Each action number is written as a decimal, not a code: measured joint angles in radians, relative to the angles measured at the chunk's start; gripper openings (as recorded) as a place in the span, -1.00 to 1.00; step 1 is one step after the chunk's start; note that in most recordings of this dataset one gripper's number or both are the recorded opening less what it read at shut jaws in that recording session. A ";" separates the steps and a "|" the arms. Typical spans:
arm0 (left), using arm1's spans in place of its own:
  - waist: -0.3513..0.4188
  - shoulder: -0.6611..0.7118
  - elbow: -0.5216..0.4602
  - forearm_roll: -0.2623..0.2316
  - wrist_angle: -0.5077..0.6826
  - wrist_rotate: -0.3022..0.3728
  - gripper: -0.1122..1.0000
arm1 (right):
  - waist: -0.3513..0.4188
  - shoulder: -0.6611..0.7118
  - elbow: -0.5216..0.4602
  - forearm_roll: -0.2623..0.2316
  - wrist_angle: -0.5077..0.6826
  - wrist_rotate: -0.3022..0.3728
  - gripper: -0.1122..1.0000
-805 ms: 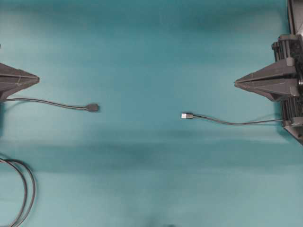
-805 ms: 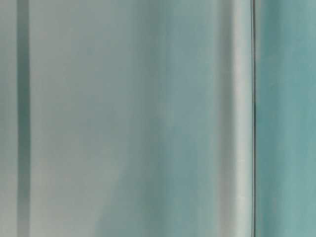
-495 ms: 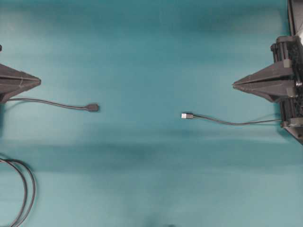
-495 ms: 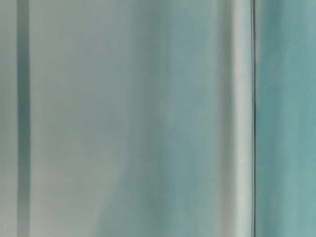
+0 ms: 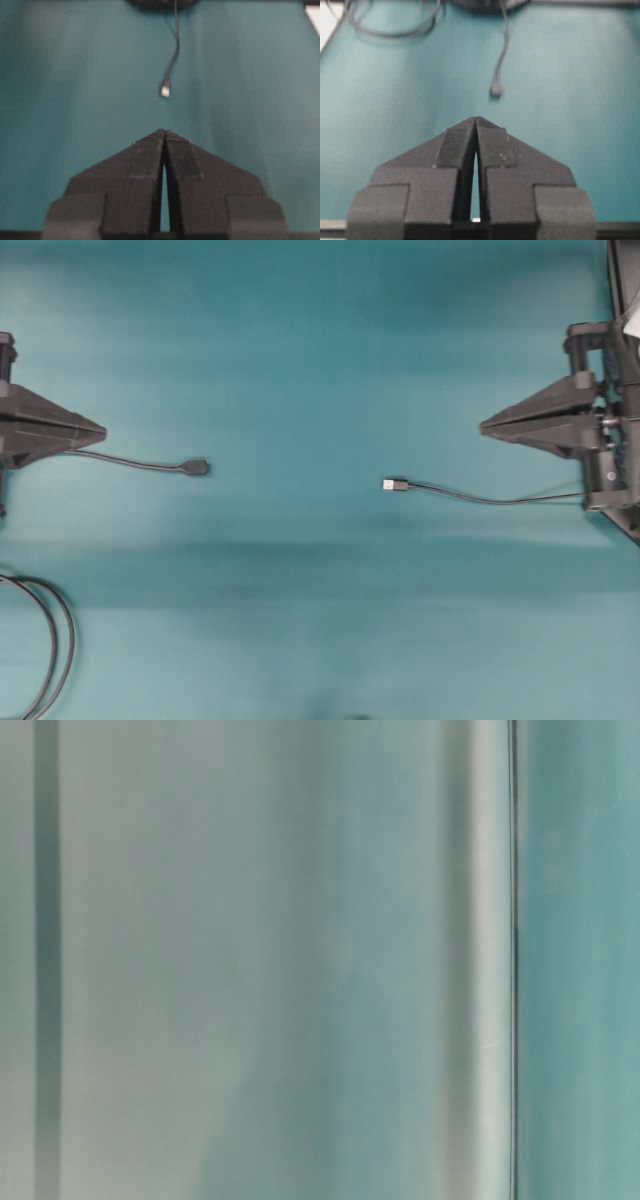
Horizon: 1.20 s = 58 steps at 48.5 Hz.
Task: Insert the USB using both arms.
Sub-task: 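Lower both grippers toward the USB cable ends on the table, then close right gripper on male USB plug, left gripper around female socket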
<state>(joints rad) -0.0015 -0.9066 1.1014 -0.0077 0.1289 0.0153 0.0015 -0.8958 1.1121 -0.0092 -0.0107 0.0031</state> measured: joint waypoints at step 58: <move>0.043 0.334 0.044 0.000 -0.046 0.002 0.56 | 0.000 0.649 -0.140 -0.023 0.160 0.106 -0.70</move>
<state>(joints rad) 0.0414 -0.5722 1.1459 -0.0077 0.0828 0.0169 0.0015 -0.2470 0.9725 -0.0322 0.1488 0.1089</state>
